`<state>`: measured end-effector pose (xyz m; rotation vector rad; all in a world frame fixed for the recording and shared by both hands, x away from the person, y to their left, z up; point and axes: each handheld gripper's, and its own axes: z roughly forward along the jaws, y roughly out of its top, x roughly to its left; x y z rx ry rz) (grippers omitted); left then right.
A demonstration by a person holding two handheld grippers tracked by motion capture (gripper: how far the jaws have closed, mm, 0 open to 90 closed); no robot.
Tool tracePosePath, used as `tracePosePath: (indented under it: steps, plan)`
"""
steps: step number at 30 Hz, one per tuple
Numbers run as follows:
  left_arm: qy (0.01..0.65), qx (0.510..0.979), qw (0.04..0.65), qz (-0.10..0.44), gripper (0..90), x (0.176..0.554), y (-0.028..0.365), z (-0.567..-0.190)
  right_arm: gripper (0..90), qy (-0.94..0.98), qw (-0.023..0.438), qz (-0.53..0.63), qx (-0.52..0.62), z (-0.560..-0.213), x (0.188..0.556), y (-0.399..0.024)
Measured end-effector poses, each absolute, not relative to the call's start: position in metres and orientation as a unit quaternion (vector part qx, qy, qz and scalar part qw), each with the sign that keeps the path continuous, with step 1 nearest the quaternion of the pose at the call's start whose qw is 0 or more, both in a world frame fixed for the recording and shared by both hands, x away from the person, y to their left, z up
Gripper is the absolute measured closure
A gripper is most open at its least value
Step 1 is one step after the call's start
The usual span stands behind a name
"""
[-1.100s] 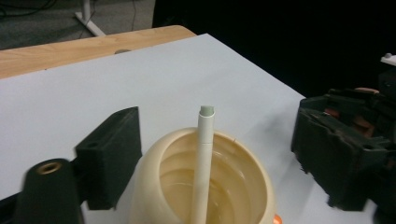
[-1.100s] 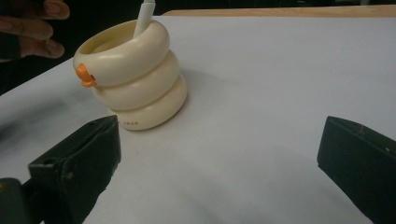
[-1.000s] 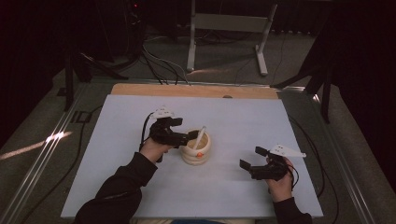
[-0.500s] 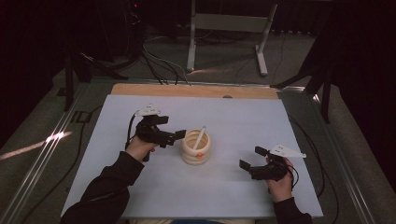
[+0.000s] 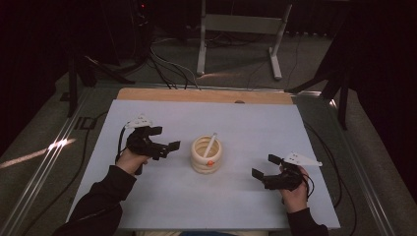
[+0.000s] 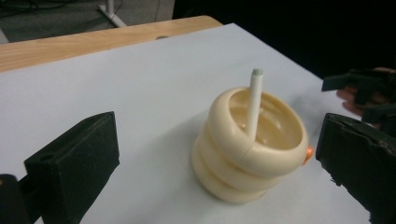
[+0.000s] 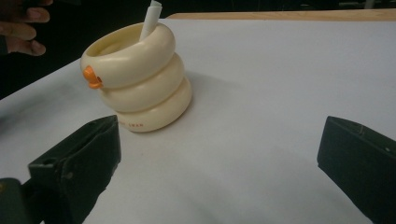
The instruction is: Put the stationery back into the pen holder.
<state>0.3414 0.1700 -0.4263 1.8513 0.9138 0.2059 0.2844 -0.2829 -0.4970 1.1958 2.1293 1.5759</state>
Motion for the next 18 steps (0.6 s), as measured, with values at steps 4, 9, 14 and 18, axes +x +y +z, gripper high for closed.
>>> tracePosePath:
  steps: [4,9,14,18]
  plan:
    - [0.383,0.769,0.503,0.096,0.2,0.336,0.174,-0.431,0.0,0.729,0.118,0.538,0.407,-0.497,0.283,-0.283]
    - [0.389,0.767,0.501,0.094,0.2,0.328,0.179,-0.439,0.0,0.728,0.117,0.54,0.407,-0.497,0.284,-0.284]
    - [0.397,0.763,0.501,0.09,0.2,0.321,0.186,-0.45,0.0,0.728,0.118,0.539,0.406,-0.496,0.283,-0.283]
    - [0.402,0.761,0.501,0.093,0.2,0.314,0.193,-0.458,0.0,0.729,0.118,0.538,0.406,-0.496,0.283,-0.284]
